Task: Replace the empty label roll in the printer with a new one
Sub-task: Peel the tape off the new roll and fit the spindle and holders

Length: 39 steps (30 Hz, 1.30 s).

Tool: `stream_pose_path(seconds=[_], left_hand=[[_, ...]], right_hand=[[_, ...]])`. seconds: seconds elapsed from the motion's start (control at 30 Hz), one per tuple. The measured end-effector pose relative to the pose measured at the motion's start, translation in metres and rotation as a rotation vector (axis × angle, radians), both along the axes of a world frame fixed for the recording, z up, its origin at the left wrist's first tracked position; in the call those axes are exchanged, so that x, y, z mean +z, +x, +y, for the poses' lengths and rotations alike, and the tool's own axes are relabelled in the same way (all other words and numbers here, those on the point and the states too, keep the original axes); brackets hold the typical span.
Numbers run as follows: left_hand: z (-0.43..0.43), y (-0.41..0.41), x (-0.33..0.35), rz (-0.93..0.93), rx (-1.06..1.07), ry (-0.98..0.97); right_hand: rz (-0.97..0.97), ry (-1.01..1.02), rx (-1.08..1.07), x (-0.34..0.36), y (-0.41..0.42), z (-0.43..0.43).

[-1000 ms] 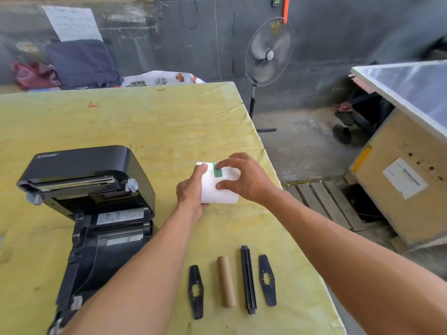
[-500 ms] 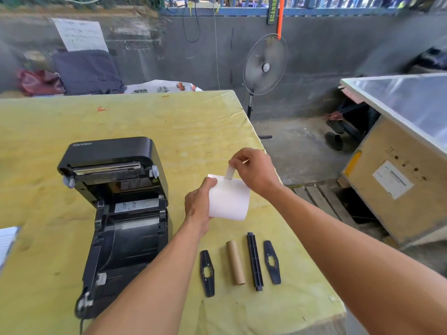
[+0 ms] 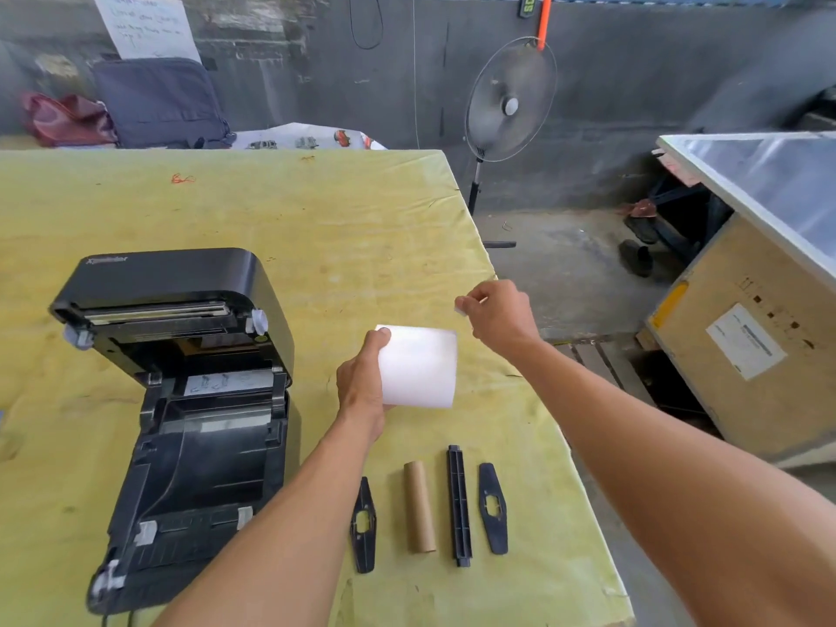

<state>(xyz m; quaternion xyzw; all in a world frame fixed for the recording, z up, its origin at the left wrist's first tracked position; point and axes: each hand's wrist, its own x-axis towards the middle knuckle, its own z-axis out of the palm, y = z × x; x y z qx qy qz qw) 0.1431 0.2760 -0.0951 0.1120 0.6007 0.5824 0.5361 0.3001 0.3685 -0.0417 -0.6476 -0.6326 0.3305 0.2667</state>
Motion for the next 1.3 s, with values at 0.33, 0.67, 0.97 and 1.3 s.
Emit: stream_pose_path(seconds=[0.33, 0.67, 0.97, 1.3], left_hand=[[0.032, 0.000, -0.020, -0.048, 0.126, -0.099], [0.050, 0.003, -0.023, -0.052, 0.129, -0.110], [0.047, 0.006, -0.015, -0.046, 0.079, -0.087], [0.024, -0.009, 0.005, -0.032, 0.046, -0.062]], right_hand=[[-0.174, -0.223, 0.225, -0.087, 0.019, 0.022], [-0.494, -0.143, 0.507, -0.114, 0.026, 0.013], [-0.758, -0.242, 0.655, -0.093, 0.033, 0.005], [0.174, -0.394, 0.122, -0.051, 0.032, -0.016]])
